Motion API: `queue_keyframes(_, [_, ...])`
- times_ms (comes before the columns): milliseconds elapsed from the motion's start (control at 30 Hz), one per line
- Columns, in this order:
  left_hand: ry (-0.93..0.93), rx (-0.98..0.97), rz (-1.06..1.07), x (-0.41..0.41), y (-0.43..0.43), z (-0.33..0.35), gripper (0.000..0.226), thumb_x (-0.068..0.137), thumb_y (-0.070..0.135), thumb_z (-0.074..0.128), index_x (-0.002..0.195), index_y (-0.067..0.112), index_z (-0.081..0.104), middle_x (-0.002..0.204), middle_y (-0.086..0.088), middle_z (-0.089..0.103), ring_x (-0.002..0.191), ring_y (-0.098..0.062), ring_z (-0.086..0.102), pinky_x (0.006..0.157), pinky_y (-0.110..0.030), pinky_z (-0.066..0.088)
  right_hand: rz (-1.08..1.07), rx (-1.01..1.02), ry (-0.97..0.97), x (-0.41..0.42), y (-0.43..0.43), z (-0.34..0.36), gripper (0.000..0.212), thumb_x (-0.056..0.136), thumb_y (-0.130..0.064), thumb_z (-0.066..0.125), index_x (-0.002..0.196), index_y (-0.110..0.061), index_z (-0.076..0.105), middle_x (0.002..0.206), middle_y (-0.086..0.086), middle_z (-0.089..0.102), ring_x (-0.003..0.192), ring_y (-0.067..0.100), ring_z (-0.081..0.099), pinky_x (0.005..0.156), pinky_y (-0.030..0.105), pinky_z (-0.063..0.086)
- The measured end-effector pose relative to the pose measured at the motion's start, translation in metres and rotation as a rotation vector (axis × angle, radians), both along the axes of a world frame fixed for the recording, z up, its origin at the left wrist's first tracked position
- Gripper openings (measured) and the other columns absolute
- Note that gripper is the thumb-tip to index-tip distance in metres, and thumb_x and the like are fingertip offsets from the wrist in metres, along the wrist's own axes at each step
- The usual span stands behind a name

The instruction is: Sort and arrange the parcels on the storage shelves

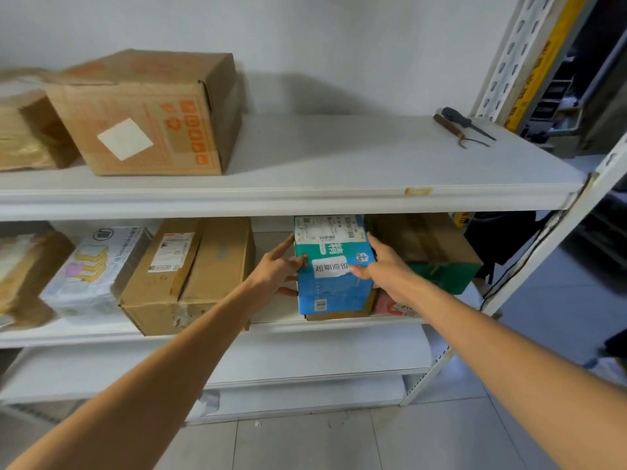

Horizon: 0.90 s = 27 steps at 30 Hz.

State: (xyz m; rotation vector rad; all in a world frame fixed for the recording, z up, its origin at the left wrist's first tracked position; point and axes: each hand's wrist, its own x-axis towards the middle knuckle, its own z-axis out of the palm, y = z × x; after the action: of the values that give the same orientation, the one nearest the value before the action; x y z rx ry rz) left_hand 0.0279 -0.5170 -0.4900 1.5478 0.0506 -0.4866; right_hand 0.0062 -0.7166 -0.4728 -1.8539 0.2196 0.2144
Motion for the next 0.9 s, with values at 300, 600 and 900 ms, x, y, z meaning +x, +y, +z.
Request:
queue_keyframes(300, [-0.03, -0.044, -0.021, -0.017, 0.038, -0.004, 0.064, 0.098, 0.009, 0.051, 0.15, 0.035, 0.025, 0.108, -0.008, 0.068, 0.1, -0.029, 0.067, 0.08, -0.052, 0.057, -0.078, -0.012, -0.006, -0.025, 0.028, -0.002, 0.073, 0.09, 0.001, 0.061, 0.15, -0.026, 0.029, 0.12, 0.003, 0.063, 0.107, 0.02, 0.061, 0.084, 0.046, 0.053])
queue_keyframes(600, [-0.146, 0.005, -0.348, 0.006, 0.099, -0.007, 0.063, 0.096, 0.007, 0.053, 0.148, 0.036, 0.031, 0.114, -0.007, 0.069, 0.101, -0.026, 0.068, 0.084, -0.054, 0.056, -0.28, -0.022, -0.064, -0.065, 0.097, -0.016, 0.08, 0.081, 0.015, 0.064, 0.146, -0.022, 0.035, 0.121, 0.004, 0.063, 0.117, 0.023, 0.059, 0.097, 0.05, 0.05])
queue_keyframes(900, [-0.163, 0.015, -0.714, -0.033, 0.08, -0.012, 0.063, 0.096, 0.005, 0.054, 0.143, 0.042, 0.036, 0.113, 0.003, 0.069, 0.1, -0.021, 0.067, 0.075, -0.044, 0.06, -0.605, -0.006, -0.055, -0.166, 0.118, -0.028, 0.079, 0.082, 0.017, 0.062, 0.144, -0.019, 0.031, 0.117, 0.004, 0.062, 0.101, 0.013, 0.06, 0.059, 0.014, 0.054])
